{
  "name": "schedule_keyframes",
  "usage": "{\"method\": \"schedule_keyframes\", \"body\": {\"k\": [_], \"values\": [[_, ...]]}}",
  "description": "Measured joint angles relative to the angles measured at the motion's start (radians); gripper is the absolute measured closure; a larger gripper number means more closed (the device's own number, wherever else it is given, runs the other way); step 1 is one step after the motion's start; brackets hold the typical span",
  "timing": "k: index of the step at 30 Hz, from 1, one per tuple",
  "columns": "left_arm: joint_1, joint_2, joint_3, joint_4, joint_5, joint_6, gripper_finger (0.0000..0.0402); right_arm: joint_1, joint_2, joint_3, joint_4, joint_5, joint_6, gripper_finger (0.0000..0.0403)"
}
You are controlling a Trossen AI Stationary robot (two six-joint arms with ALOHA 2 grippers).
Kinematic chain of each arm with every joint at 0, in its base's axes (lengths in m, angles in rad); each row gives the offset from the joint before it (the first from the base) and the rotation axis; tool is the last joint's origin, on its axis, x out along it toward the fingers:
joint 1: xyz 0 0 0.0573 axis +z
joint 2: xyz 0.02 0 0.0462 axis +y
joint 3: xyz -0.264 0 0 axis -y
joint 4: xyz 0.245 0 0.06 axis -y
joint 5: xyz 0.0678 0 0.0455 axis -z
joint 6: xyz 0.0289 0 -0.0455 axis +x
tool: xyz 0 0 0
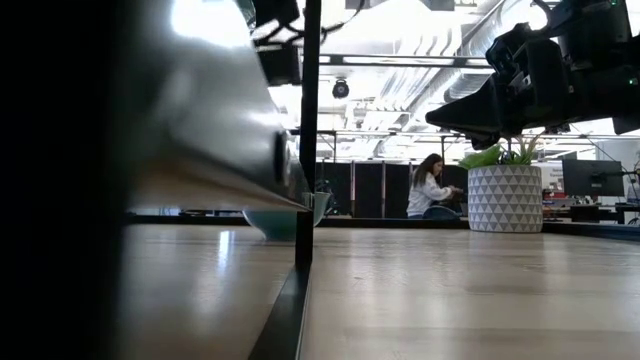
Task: Pick & Place Mini bowls
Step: Stack the blue patterned bowl on top of the other stacked blue patterned bowls on the shelf
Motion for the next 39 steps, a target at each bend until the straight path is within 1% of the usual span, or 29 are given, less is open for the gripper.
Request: {"method": "schedule_keyframes", "body": {"k": [3, 8, 12, 16, 23, 25, 28, 35, 39], "values": [[0.0, 0.024, 0.0, -0.002, -0.017, 0.0, 0.0213, 0.0, 0.0, 0.0, 0.0, 0.0, 0.0, 0.0401], [0.0, 0.063, 0.0, 0.002, -0.075, 0.0, 0.0213, 0.0, 0.0, 0.0, 0.0, 0.0, 0.0, 0.0399], [0.021, 0.095, 0.0, -0.002, -0.075, 0.0, 0.0225, 0.0, 0.0, 0.0, 0.0, 0.0, 0.0, 0.0402], [0.04, 0.099, 0.0, 0.0, -0.065, 0.0, 0.0266, 0.0, 0.0, 0.0, 0.0, 0.0, 0.0, 0.0399], [0.052, 0.099, 0.0, 0.006, -0.042, 0.008, 0.0375, 0.0, 0.0, 0.0, -0.001, 0.0, 0.0, 0.0401], [0.052, 0.097, 0.0, 0.003, -0.046, 0.01, 0.0391, 0.0, 0.0, 0.0, -0.001, 0.0, 0.0, 0.0399], [0.052, 0.097, 0.001, 0.003, -0.041, 0.008, 0.0381, 0.0, 0.0, 0.0, -0.002, 0.0, 0.0, 0.0399], [0.052, 0.099, -0.002, -0.001, -0.035, -0.005, 0.0308, 0.0, 0.0, 0.0, -0.002, 0.0, 0.0, 0.0399], [0.052, 0.099, -0.002, -0.001, -0.028, -0.003, 0.0286, 0.0, 0.0, 0.0, -0.002, 0.0, 0.0, 0.04]]}}
